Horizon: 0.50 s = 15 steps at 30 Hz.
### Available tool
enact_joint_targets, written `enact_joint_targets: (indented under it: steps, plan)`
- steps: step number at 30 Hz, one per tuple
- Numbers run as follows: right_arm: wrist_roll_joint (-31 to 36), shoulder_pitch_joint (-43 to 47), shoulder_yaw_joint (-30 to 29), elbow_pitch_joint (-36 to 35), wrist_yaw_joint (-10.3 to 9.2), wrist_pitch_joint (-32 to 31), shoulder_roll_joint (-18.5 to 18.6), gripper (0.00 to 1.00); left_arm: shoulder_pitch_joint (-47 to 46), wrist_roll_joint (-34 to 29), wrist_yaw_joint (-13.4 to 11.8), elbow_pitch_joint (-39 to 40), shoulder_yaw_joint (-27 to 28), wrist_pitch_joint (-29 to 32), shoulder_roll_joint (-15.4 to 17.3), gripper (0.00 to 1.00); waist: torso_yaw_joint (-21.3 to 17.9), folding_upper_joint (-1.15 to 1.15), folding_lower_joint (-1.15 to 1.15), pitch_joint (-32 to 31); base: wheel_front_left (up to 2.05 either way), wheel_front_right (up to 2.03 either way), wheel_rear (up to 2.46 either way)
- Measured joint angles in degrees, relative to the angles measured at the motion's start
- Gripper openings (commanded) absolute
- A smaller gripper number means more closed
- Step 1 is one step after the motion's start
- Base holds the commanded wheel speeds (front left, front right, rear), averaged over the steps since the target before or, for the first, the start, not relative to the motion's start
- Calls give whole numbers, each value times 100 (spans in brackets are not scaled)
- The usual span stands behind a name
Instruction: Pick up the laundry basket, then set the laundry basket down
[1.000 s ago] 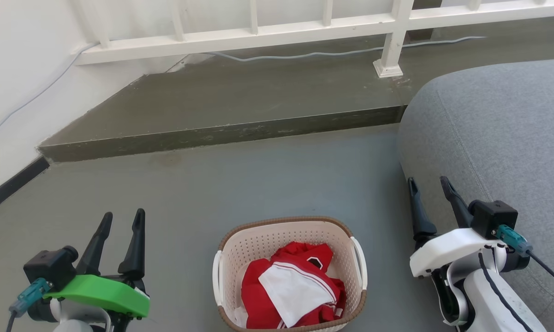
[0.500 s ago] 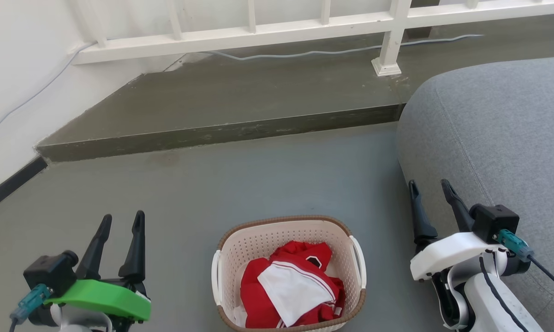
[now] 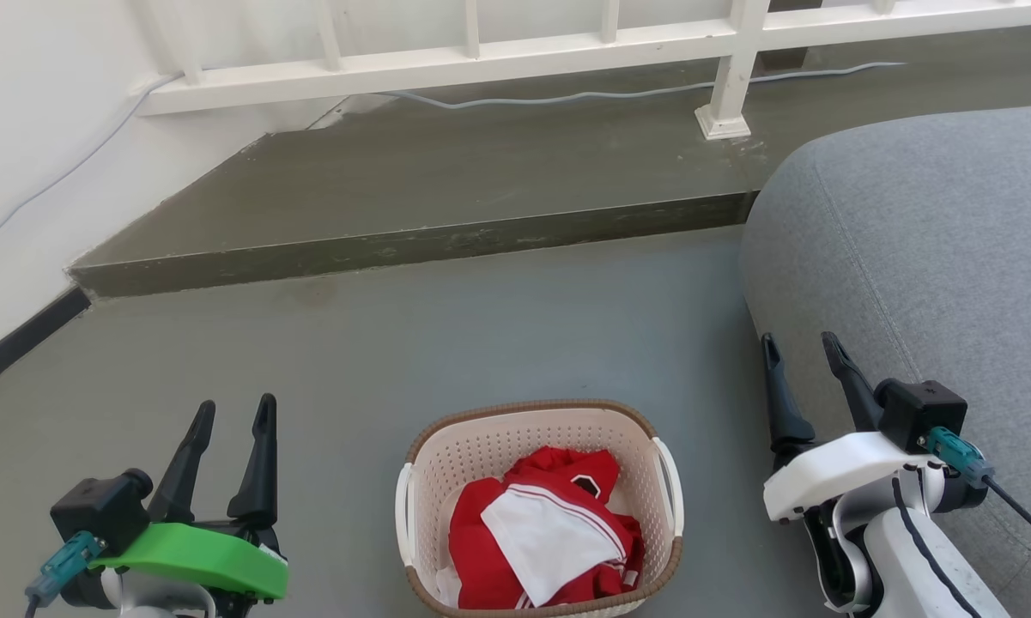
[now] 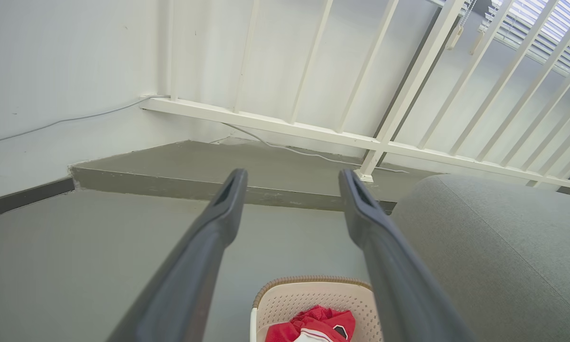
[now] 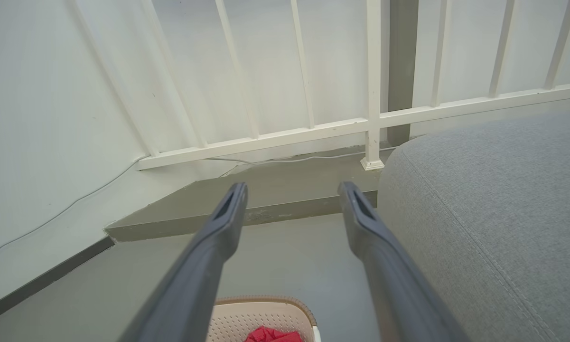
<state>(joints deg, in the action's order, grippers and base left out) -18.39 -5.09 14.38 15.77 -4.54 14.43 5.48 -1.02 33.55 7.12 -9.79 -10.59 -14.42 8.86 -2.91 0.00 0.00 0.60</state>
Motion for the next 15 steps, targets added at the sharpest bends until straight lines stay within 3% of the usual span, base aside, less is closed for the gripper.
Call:
enact_joint_targets:
  steps: [15]
  plan:
    - [83,90,-86,1,88,0,-52,100,4,1,0,49,-47,0,-7,100,5,0,0,-25,0,0,0]
